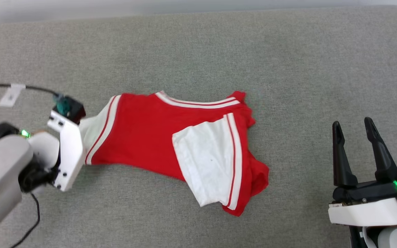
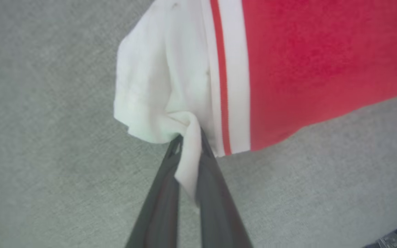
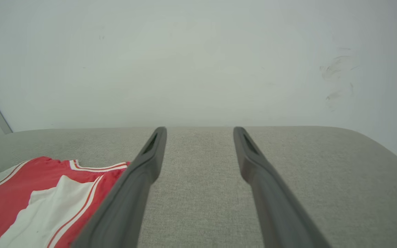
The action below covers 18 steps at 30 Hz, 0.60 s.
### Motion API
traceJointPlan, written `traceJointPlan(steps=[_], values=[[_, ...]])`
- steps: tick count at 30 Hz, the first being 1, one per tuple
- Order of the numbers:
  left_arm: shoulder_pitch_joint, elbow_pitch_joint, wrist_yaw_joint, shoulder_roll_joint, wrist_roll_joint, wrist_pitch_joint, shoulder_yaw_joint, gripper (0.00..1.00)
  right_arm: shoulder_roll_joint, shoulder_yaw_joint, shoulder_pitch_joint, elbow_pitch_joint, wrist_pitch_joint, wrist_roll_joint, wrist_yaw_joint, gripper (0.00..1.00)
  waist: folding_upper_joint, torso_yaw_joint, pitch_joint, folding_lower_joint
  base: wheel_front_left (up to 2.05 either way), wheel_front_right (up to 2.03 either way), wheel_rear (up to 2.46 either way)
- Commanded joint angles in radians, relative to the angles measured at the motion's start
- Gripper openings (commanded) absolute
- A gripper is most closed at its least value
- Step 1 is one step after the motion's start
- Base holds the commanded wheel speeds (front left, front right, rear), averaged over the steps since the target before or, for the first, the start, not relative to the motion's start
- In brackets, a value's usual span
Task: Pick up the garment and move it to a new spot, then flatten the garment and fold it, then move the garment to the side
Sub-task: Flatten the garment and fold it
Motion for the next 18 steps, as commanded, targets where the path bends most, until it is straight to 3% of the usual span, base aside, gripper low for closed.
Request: traceJointPlan(steps=[1,4,5,18], values=[[0.034,0.011,0.009,0.003,-0.013,-0.002,-0.006,0.0,-0.001,0.002,0.008,0.003,-0.002,-0.009,-0.001,1.0,0.0,0.0,-0.002,0.0,0.0,0.0,0.0],[0.089,0.038,0.021,-0.015,-0.027,-0.013,-0.012,0.04,-0.001,0.006,0.012,0.006,-0.002,-0.008,0.0,1.0,0.0,0.0,-0.007,0.0,0.0,0.0,0.0],[0.091,0.041,0.026,-0.023,-0.022,-0.028,-0.011,1.0,-0.001,0.006,0.014,0.007,-0.002,-0.01,0.0,1.0,0.0,0.001,-0.011,0.0,0.0,0.0,0.0],[-0.066,-0.012,0.047,-0.029,0.045,-0.146,0.066,1.0,-0.001,0.005,0.043,0.015,-0.002,-0.014,-0.001,1.0,0.0,0.017,-0.078,0.0,0.0,0.0,0.0]])
